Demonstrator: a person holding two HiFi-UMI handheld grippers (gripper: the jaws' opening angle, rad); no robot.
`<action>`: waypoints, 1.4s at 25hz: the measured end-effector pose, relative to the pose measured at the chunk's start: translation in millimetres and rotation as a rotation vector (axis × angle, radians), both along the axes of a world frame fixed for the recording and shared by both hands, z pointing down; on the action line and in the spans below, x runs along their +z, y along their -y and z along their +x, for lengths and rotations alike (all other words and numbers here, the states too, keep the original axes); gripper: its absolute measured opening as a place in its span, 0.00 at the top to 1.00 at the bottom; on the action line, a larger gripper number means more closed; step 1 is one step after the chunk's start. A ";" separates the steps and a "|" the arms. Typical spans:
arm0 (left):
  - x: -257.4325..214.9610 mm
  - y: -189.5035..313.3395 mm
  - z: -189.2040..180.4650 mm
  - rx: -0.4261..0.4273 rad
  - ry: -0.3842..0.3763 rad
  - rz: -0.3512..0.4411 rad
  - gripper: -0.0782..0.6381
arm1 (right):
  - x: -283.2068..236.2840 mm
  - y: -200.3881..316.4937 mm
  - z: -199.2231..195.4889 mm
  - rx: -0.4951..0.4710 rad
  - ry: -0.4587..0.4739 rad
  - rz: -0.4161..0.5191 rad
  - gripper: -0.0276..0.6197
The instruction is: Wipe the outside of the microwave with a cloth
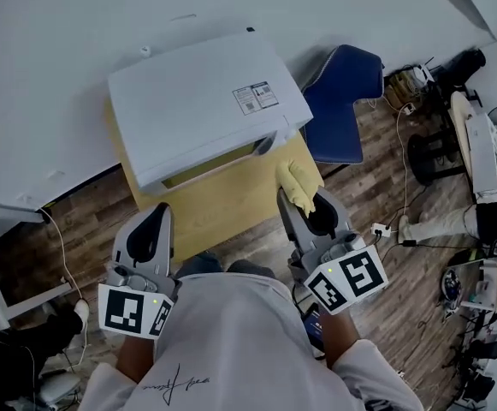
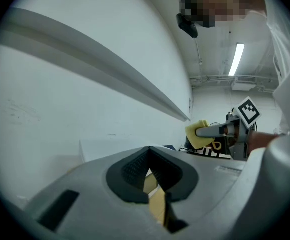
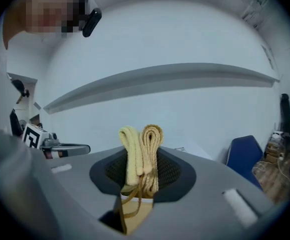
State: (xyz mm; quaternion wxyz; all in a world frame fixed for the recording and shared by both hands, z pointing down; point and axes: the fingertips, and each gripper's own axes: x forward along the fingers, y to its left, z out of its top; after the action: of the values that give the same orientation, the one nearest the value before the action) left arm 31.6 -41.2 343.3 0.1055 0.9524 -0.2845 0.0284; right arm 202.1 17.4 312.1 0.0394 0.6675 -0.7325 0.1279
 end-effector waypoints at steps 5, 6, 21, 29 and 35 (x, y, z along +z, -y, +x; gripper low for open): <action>6.9 16.2 -3.7 -0.026 0.003 0.002 0.89 | -11.1 25.6 4.3 -0.086 0.007 -0.001 0.78; 6.7 17.3 -5.0 -0.034 0.004 0.006 0.89 | -12.4 31.2 6.0 -0.096 0.006 -0.009 0.78; -7.5 32.1 -24.7 -0.184 -0.044 0.029 0.89 | -6.7 162.6 61.2 -0.232 -0.238 -0.229 0.78; -13.1 51.9 -20.3 -0.216 -0.048 0.004 0.89 | 15.3 252.9 113.3 -0.213 -0.277 -0.358 0.78; -9.7 64.0 -10.5 -0.225 -0.039 -0.033 0.89 | 38.1 306.7 151.6 -0.183 -0.322 -0.455 0.77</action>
State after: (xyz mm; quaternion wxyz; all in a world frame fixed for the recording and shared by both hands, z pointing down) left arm 21.1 -105.2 333.5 0.1295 0.9130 -0.3868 0.0024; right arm 353.8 -289.3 350.2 0.3150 0.5844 -0.7265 0.1772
